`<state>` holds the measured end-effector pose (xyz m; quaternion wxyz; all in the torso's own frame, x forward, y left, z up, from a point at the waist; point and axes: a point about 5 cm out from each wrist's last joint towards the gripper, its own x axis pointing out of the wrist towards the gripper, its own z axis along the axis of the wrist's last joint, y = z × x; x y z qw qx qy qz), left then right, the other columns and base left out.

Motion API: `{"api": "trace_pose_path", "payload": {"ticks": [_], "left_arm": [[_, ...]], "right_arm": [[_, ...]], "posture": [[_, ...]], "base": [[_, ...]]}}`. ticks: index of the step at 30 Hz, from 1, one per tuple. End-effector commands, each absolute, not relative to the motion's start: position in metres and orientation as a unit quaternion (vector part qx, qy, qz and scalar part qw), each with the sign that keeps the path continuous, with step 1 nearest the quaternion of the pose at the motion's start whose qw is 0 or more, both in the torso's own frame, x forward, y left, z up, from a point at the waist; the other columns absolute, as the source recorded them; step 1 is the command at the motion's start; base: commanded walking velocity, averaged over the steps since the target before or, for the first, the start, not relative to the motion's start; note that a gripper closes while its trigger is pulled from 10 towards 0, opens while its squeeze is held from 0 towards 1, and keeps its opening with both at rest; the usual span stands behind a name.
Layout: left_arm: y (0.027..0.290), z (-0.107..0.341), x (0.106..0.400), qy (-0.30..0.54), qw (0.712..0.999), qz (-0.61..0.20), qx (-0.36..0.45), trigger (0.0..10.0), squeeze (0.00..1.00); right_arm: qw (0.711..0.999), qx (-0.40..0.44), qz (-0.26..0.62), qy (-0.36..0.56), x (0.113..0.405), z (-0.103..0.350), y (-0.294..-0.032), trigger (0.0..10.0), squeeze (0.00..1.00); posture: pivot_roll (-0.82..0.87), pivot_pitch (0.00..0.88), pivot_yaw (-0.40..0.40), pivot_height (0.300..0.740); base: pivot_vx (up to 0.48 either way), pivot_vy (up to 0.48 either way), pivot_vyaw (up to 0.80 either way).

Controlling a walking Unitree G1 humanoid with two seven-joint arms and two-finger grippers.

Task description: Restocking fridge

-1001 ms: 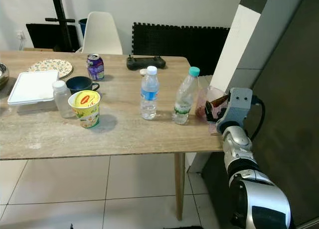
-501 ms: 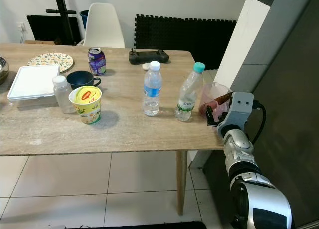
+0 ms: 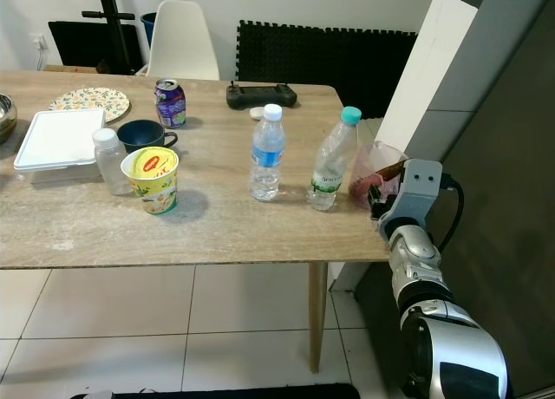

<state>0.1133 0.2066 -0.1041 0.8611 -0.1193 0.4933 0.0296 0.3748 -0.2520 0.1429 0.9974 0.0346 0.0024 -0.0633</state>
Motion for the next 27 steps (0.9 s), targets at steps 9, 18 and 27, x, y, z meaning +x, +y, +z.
{"api": "trace_pose_path", "payload": {"ticks": [9,18,27], "left_arm": [[0.199,-0.111,0.095,0.53,0.839,0.02,-0.125,10.0,0.0],[0.195,-0.11,0.101,0.525,0.841,0.017,-0.128,10.0,0.0],[0.193,-0.11,0.104,0.519,0.844,0.022,-0.134,10.0,0.0]], "right_arm": [[0.996,0.038,-0.082,-0.005,0.372,0.147,-0.265,0.0,0.0],[0.995,0.046,-0.083,-0.033,0.375,0.159,-0.269,0.0,0.0],[0.989,0.051,-0.083,-0.114,0.378,0.197,-0.282,8.2,0.0]], "posture": [[0.12,0.079,-0.097,0.74],[0.12,0.055,-0.103,0.74],[0.12,0.046,-0.108,0.74]], "base": [[0.0,0.0,0.0],[0.0,0.0,0.0],[0.0,0.0,0.0]]}}
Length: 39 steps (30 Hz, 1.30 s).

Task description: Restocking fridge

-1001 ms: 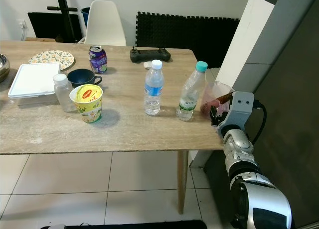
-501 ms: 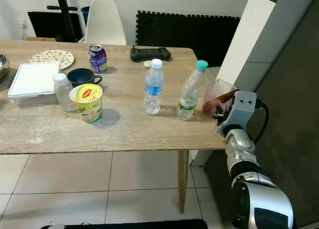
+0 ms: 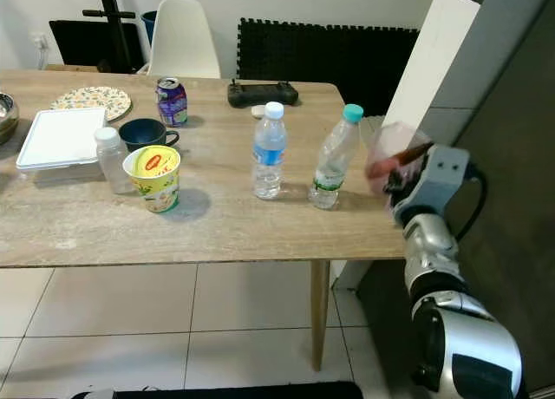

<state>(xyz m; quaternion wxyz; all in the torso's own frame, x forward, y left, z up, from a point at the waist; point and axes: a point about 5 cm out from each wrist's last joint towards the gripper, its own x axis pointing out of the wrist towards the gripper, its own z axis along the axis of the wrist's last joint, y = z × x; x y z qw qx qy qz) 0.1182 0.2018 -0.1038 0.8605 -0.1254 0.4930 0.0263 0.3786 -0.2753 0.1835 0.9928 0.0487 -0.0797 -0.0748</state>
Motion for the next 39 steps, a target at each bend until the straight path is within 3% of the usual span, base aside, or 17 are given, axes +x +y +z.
{"api": "trace_pose_path", "payload": {"ticks": [1,22,26,35,39], "left_arm": [[0.193,-0.11,0.105,0.519,0.844,0.021,-0.135,10.0,0.0],[0.192,-0.106,0.12,0.518,0.848,-0.01,-0.113,10.0,0.0],[0.194,-0.103,0.127,0.513,0.851,-0.012,-0.11,10.0,0.0],[0.19,-0.105,0.123,0.519,0.847,-0.017,-0.112,10.0,0.0],[0.19,-0.105,0.125,0.517,0.848,-0.016,-0.112,10.0,0.0]], "right_arm": [[0.987,0.051,-0.083,-0.126,0.378,0.202,-0.284,9.9,0.0],[0.976,-0.02,-0.074,-0.202,0.361,0.234,-0.316,10.0,0.0],[0.98,-0.095,-0.031,-0.173,0.344,0.23,-0.337,10.0,0.0],[0.975,-0.154,0.063,-0.148,0.32,0.233,-0.356,10.0,0.0],[0.968,-0.152,0.144,-0.135,0.309,0.227,-0.353,10.0,0.0]], "posture": [[0.11,0.045,-0.105,0.74],[0.05,0.036,-0.045,0.74],[0.04,0.035,-0.042,0.74],[0.03,0.024,-0.04,0.74],[0.02,0.019,-0.043,0.74]], "base": [[0.0,0.0,0.0],[0.0,0.0,0.0],[0.0,0.0,0.0],[0.0,0.0,0.0],[0.0,0.0,0.0]]}}
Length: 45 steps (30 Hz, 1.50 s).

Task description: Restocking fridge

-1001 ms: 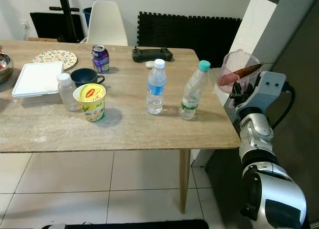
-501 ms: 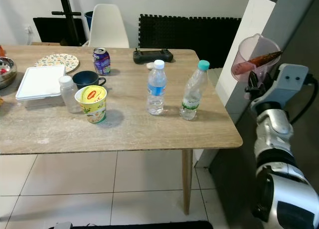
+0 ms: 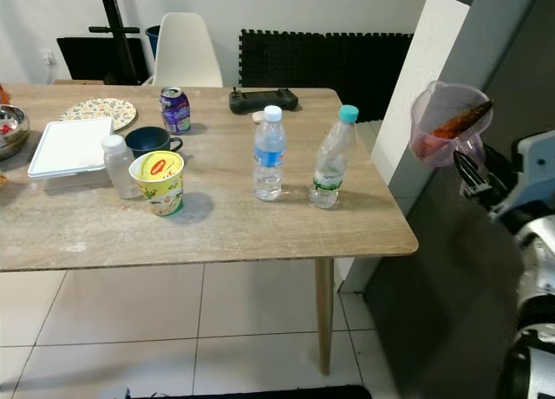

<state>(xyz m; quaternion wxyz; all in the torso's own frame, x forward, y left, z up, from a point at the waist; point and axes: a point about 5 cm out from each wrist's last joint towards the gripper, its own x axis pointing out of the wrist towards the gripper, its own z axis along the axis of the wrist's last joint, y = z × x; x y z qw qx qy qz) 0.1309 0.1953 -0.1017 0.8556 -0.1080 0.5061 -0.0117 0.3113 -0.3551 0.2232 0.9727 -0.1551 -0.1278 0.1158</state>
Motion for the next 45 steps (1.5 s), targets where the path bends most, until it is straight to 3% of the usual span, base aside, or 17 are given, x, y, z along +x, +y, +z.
{"api": "trace_pose_path", "payload": {"ticks": [1,7,16,17,20,25,32,45], "left_arm": [[0.19,-0.105,0.125,0.517,0.848,-0.016,-0.112,10.0,0.0],[0.195,-0.102,0.133,0.509,0.854,-0.004,-0.104,10.0,0.0],[0.196,-0.099,0.14,0.5,0.86,0.006,-0.105,10.0,0.0],[0.2,-0.099,0.14,0.496,0.861,0.016,-0.106,10.0,0.0],[0.204,-0.098,0.141,0.494,0.863,0.024,-0.107,10.0,0.0],[0.207,-0.095,0.148,0.484,0.868,0.034,-0.107,10.0,0.0],[0.205,-0.094,0.15,0.484,0.868,0.036,-0.105,10.0,0.0],[0.198,-0.099,0.141,0.501,0.859,0.028,-0.102,10.0,0.0]], "right_arm": [[0.968,-0.152,0.144,-0.135,0.309,0.227,-0.353,10.0,0.0],[0.941,-0.131,0.302,-0.081,0.297,0.2,-0.323,10.0,0.0],[0.916,-0.094,0.386,-0.053,0.291,0.182,-0.298,10.0,0.0],[0.895,-0.073,0.439,-0.041,0.282,0.173,-0.278,10.0,0.0],[0.878,-0.057,0.475,-0.034,0.278,0.168,-0.26,10.0,0.0],[0.874,-0.056,0.481,-0.045,0.291,0.157,-0.225,10.0,0.0],[0.876,-0.056,0.479,-0.029,0.298,0.146,-0.201,10.0,0.0],[0.906,-0.053,0.419,-0.018,0.312,0.141,-0.192,10.0,0.0]], "posture": [[0.02,0.019,-0.043,0.74],[0.01,0.0,-0.046,0.74],[0.0,0.0,-0.041,0.74],[-0.01,0.0,-0.041,0.74],[-0.01,0.0,-0.039,0.74],[0.0,0.0,-0.041,0.74],[0.01,0.0,-0.044,0.74],[0.0,0.0,-0.051,0.74]], "base": [[0.0,0.0,0.0],[0.0,0.0,0.0],[0.0,0.0,0.0],[0.0,0.0,0.0],[0.0,0.0,0.0],[0.0,0.0,0.0],[0.0,0.0,0.0],[0.0,0.0,0.0]]}}
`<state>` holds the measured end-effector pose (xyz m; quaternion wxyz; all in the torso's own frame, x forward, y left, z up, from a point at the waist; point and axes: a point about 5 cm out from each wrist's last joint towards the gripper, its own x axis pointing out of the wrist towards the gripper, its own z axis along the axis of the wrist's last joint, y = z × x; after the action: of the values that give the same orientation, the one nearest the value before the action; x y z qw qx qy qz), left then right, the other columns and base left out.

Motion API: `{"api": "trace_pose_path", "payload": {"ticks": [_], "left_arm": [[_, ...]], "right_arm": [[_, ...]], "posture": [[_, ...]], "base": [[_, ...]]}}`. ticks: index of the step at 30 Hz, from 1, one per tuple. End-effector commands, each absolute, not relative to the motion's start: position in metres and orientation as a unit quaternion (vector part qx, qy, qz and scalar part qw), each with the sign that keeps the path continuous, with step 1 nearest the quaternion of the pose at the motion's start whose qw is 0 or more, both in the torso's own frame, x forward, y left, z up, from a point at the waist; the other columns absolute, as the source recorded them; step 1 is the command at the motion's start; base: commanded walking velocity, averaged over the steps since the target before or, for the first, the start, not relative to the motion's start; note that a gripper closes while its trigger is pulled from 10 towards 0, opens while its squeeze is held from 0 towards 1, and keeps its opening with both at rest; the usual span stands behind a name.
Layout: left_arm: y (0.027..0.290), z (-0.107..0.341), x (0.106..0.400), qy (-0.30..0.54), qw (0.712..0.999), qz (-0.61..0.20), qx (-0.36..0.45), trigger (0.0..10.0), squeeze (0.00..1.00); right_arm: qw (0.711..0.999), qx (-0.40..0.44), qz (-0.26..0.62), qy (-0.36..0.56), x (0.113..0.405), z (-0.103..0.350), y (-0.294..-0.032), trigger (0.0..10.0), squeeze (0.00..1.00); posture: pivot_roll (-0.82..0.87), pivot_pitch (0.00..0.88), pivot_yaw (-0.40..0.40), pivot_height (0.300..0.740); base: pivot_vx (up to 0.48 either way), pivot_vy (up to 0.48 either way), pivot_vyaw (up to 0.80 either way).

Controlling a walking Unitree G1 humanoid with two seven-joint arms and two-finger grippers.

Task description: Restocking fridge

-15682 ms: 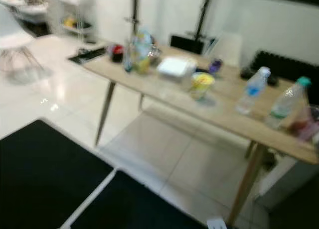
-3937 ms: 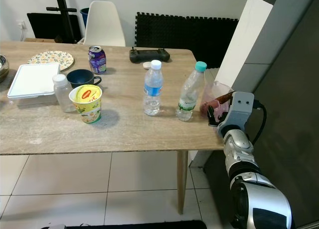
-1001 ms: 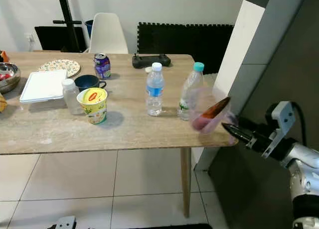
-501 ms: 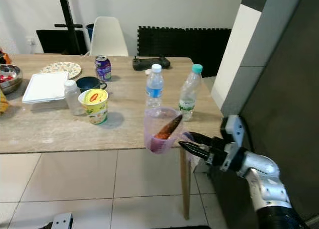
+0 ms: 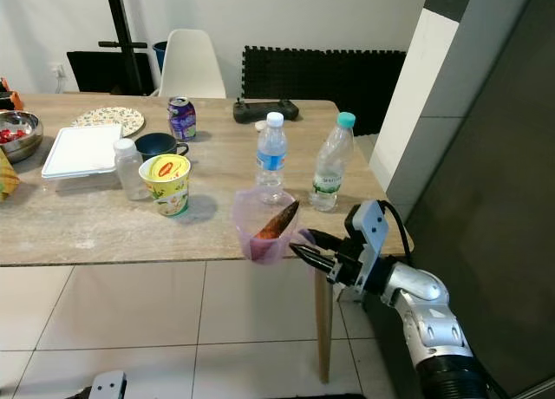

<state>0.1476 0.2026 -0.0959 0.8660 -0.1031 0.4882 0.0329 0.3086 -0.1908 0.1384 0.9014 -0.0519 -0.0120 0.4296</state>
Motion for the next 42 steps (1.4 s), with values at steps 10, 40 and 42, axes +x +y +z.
{"api": "trace_pose_path", "payload": {"ticks": [10,40,42], "left_arm": [[0.196,-0.101,0.138,0.508,0.856,0.026,-0.098,10.0,0.0],[0.195,-0.102,0.135,0.513,0.853,0.021,-0.091,10.0,0.0],[0.195,-0.102,0.135,0.513,0.853,0.02,-0.091,10.0,0.0]], "right_arm": [[0.921,-0.057,0.385,-0.01,0.32,0.14,-0.191,10.0,0.0],[0.904,-0.041,0.426,-0.003,0.312,0.14,-0.185,10.0,0.0],[0.905,-0.041,0.423,-0.003,0.312,0.14,-0.186,10.0,0.0]], "posture": [[0.0,0.0,-0.055,0.74],[0.0,0.0,-0.055,0.74],[0.0,0.0,-0.055,0.74]], "base": [[-0.186,0.0,0.0],[-0.326,0.0,0.0],[-0.33,0.0,0.0]]}}
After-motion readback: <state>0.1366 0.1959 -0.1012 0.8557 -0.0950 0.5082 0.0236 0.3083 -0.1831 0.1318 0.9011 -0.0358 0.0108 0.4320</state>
